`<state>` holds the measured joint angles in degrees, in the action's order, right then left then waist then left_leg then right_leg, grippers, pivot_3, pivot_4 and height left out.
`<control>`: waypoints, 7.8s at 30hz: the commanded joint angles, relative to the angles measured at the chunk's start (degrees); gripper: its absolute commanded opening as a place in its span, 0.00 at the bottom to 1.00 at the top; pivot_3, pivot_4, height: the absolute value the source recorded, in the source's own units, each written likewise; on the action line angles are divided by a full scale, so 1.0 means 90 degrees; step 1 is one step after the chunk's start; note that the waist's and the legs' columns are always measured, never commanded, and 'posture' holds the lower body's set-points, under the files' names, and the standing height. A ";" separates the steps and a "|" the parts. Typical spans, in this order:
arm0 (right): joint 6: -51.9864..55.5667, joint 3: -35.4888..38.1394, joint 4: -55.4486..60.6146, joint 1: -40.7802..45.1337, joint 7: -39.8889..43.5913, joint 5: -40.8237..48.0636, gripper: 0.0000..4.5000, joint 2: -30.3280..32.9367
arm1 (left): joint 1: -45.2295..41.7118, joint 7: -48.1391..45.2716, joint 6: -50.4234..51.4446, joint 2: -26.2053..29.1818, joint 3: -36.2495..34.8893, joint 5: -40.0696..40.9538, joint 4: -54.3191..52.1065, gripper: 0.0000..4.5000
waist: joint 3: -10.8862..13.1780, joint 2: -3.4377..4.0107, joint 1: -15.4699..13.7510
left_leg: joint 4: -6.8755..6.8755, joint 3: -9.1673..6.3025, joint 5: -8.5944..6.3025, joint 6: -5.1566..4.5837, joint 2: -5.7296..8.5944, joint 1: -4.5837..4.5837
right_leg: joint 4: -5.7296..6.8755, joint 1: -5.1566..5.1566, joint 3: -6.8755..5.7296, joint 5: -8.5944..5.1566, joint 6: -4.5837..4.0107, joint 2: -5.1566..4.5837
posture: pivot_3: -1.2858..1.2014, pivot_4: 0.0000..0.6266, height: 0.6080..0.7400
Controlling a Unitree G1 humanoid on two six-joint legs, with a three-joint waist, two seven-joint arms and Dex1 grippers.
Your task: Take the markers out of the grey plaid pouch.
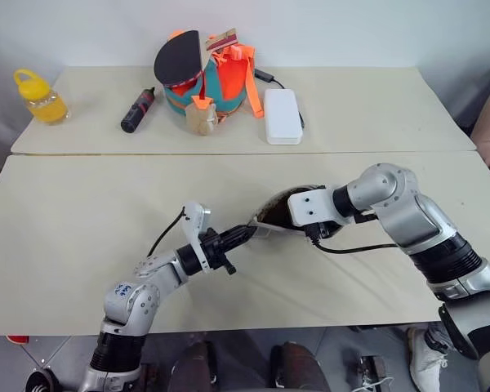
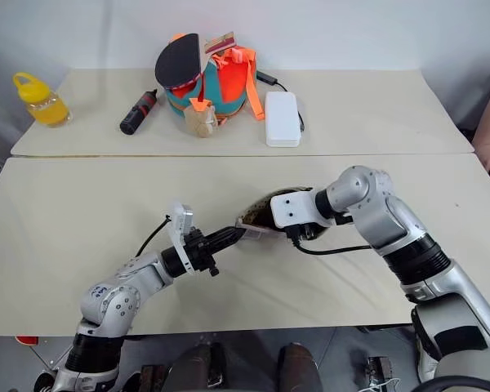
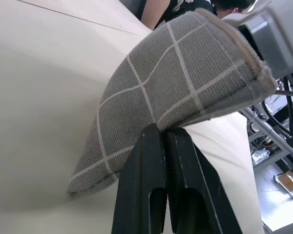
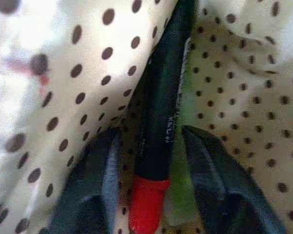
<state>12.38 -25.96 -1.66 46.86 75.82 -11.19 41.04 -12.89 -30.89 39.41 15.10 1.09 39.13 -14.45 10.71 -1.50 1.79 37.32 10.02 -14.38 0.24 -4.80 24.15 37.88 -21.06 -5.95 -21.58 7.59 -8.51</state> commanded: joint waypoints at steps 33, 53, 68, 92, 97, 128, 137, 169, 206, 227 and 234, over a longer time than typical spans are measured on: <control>-0.0109 0.2621 -0.0221 0.0734 -0.0929 0.2378 0.13 -0.0003 | 0.0078 -0.0406 -0.1200 0.0966 -0.0911 -0.0682 0.0087 0.00 | 0.0001 0.0000 -0.0020 | -0.0013 0.0003 -0.0001 -0.0001 0.0001 0.0008 | -0.0005 -0.0013 0.0000 0.0000 0.0000 -0.0001 | 0.52 0.24 1.00; -0.3327 0.1299 -0.4638 0.0533 -0.3108 -0.0652 0.13 0.0322 | 0.0282 -0.0662 -0.1012 0.1022 -0.0989 -0.0374 -0.0228 0.00 | 0.0003 0.0004 0.0065 | -0.0018 0.0017 0.0001 0.0002 0.0002 0.0008 | 0.0001 -0.0025 0.0011 0.0000 0.0000 -0.0002 | 0.52 0.24 1.00; -0.3217 0.1358 -0.4710 0.0350 -0.2641 -0.0379 0.21 0.0228 | 0.0358 -0.0769 -0.1224 0.0955 -0.0774 -0.0571 -0.0233 0.00 | 0.0004 0.0004 0.0123 | -0.0016 0.0014 0.0001 0.0003 0.0001 0.0006 | 0.0003 -0.0020 0.0010 0.0000 0.0000 -0.0002 | 0.52 0.24 1.00; -0.0051 0.2523 -0.0082 0.0301 -0.0830 0.3480 0.51 -0.0247 | 0.0220 -0.0717 -0.1340 0.0861 -0.0604 -0.0721 -0.0104 0.00 | 0.0006 0.0008 0.0045 | -0.0019 0.0002 0.0000 0.0000 -0.0001 0.0008 | 0.0005 -0.0019 0.0007 0.0000 0.0000 -0.0001 | 0.52 0.24 1.00; 0.0654 0.2121 0.0969 -0.0262 -0.0677 0.3360 0.11 0.0072 | 0.0233 -0.0636 -0.1282 0.0799 -0.0596 -0.0680 -0.0140 0.00 | 0.0005 0.0007 -0.0093 | -0.0008 0.0000 -0.0009 -0.0011 0.0011 0.0016 | -0.0010 -0.0010 0.0003 0.0003 0.0005 -0.0011 | 0.52 0.24 1.00; 0.0422 0.0572 0.0948 0.0210 0.0112 0.1266 0.01 0.0403 | 0.0424 0.0082 0.1128 0.0576 -0.0977 0.1692 -0.0551 0.00 | 0.0006 0.0006 -0.0025 | -0.0009 -0.0005 -0.0004 -0.0004 0.0004 0.0005 | -0.0012 0.0001 0.0001 0.0001 0.0002 -0.0003 | 0.52 0.24 1.00; -0.0290 0.0296 -0.0270 0.0388 -0.0670 0.0515 0.01 -0.0300 | 0.0475 0.0125 0.0329 0.0352 -0.0867 0.0865 0.0080 0.00 | 0.0006 0.0006 0.0004 | -0.0003 0.0001 -0.0002 0.0000 0.0002 0.0003 | -0.0006 -0.0002 0.0004 0.0001 0.0001 0.0001 | 0.52 0.24 1.00; 0.1619 0.0193 0.1478 0.0344 0.0729 0.1599 0.41 0.0687 | 0.0261 0.0125 0.1428 0.0371 -0.0772 0.2130 0.0764 0.00 | 0.0006 0.0006 0.0020 | -0.0009 -0.0006 -0.0001 0.0001 0.0002 -0.0003 | -0.0013 0.0004 0.0002 0.0000 0.0000 0.0004 | 0.52 0.24 1.00; 0.1049 -0.0226 0.0289 -0.0076 0.0303 0.0389 0.41 -0.0042 | 0.0311 -0.0130 0.0891 0.0156 -0.0521 0.1345 0.0333 0.00 | 0.0000 -0.0003 0.0012 | -0.0018 -0.0002 -0.0006 0.0004 0.0000 -0.0070 | -0.0022 0.0069 0.0005 -0.0001 -0.0002 0.0000 | 0.52 0.24 1.00; 0.1607 0.1043 0.0842 0.0214 0.0431 0.1472 0.24 0.0255 | 0.0073 -0.0093 0.0555 0.0526 -0.0883 0.1063 0.0189 0.00 | 0.0001 -0.0003 -0.0010 | -0.0025 -0.0005 -0.0008 0.0003 0.0000 -0.0056 | -0.0033 0.0058 0.0002 -0.0001 -0.0002 -0.0001 | 0.52 0.24 1.00; 0.1629 0.1559 0.0841 0.0450 0.0227 0.2009 0.24 0.0335 | -0.0315 -0.0088 0.0320 0.0734 -0.1035 0.0912 0.0198 0.00 | 0.0001 -0.0002 -0.0018 | -0.0026 -0.0011 -0.0010 0.0002 0.0002 -0.0030 | -0.0046 0.0046 -0.0008 -0.0001 -0.0002 -0.0001 | 0.52 0.24 1.00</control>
<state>27.21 -15.24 5.11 49.92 78.42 5.87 42.95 -15.62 -32.39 43.94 20.64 -5.62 48.71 -12.01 10.72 -1.52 1.63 37.09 9.92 -14.47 0.25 -4.78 23.98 37.45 -20.73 -6.03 -21.59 7.58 -8.52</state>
